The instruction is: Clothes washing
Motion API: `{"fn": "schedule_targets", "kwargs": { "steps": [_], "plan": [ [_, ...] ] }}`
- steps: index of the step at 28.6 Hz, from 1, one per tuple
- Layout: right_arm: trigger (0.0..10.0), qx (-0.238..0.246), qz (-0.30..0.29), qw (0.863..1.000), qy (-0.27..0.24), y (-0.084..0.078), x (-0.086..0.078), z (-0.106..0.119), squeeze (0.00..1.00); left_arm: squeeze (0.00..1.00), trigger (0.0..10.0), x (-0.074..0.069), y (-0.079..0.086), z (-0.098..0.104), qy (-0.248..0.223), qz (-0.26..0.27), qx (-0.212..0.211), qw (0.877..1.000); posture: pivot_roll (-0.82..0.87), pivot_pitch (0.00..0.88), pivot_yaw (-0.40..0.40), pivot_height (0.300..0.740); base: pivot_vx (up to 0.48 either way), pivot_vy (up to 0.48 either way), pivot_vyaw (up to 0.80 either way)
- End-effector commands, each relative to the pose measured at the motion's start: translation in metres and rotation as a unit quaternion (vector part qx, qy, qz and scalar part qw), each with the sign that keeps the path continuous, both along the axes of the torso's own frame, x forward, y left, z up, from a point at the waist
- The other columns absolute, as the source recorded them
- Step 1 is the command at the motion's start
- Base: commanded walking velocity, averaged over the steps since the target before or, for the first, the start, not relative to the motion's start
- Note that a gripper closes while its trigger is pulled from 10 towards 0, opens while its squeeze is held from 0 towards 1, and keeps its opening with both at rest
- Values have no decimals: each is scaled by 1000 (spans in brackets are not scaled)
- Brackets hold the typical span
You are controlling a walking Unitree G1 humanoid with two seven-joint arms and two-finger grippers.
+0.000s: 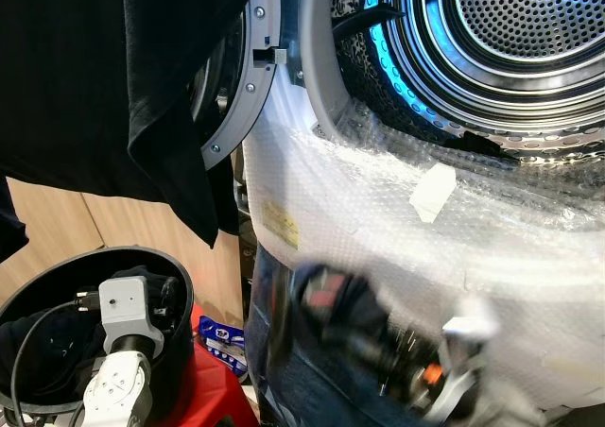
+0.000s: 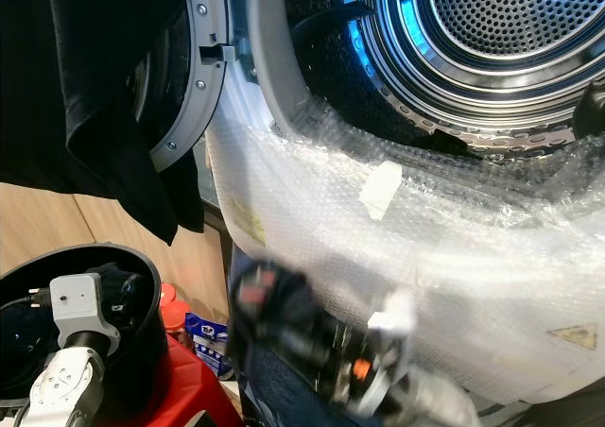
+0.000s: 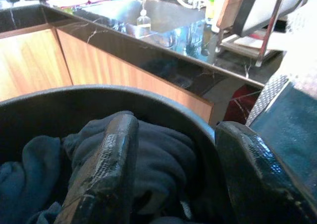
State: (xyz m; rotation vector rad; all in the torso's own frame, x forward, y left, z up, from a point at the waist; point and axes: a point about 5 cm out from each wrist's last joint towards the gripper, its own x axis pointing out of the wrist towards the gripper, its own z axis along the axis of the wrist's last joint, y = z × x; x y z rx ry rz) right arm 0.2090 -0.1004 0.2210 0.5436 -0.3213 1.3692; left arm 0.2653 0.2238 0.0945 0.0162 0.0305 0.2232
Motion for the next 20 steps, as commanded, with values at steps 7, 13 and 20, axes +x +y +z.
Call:
{"fn": "schedule_targets", "kwargs": {
  "steps": [7, 13, 20],
  "plan": [
    [0, 126, -80, 987, -64, -12, 40, 92, 0, 0, 10000, 5, -5, 1, -10, -5, -3, 1000, 13, 0, -39, 740, 0, 0, 0],
    [0, 130, -256, 957, -44, -17, 98, 140, 0, 0, 10000, 7, -5, 2, -9, -2, -4, 1000, 6, 0, -37, 740, 0, 0, 0],
    [0, 103, -414, 902, 61, -43, 157, 164, 0, 0, 10000, 10, -7, 2, -8, 0, -8, 1000, 3, 0, -36, 740, 0, 0, 0]
  ]
}}
